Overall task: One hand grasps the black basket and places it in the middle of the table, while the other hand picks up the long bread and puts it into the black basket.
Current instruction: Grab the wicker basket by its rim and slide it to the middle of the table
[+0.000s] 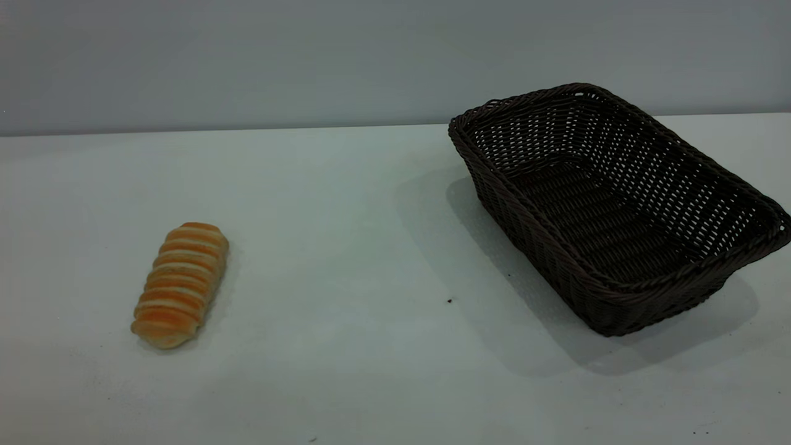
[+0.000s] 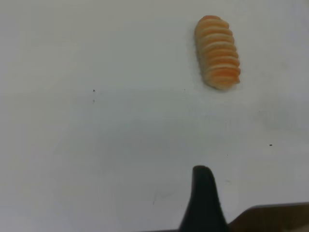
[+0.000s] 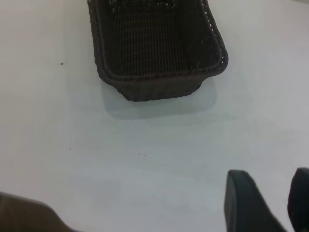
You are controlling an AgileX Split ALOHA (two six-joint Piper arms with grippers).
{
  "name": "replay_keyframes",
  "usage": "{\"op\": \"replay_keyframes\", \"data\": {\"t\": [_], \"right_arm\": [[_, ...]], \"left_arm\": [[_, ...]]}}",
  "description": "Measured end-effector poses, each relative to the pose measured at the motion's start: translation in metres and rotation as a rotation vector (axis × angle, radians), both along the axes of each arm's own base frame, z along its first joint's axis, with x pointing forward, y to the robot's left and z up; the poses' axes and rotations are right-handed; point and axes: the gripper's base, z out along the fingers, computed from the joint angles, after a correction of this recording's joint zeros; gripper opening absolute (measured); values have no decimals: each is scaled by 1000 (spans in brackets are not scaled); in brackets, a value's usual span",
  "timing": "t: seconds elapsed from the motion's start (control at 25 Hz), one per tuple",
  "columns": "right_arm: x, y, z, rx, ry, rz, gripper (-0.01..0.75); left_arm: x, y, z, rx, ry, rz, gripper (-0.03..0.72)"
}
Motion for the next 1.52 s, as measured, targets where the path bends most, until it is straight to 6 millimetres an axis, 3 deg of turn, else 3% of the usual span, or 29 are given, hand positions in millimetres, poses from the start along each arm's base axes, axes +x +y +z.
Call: {"op": "replay_keyframes", "data": {"t": [1.52], "right_arm": [[0, 3, 1, 43, 7, 9, 243]], "left_arm": [[1, 0, 5, 6, -2, -4, 590]]}}
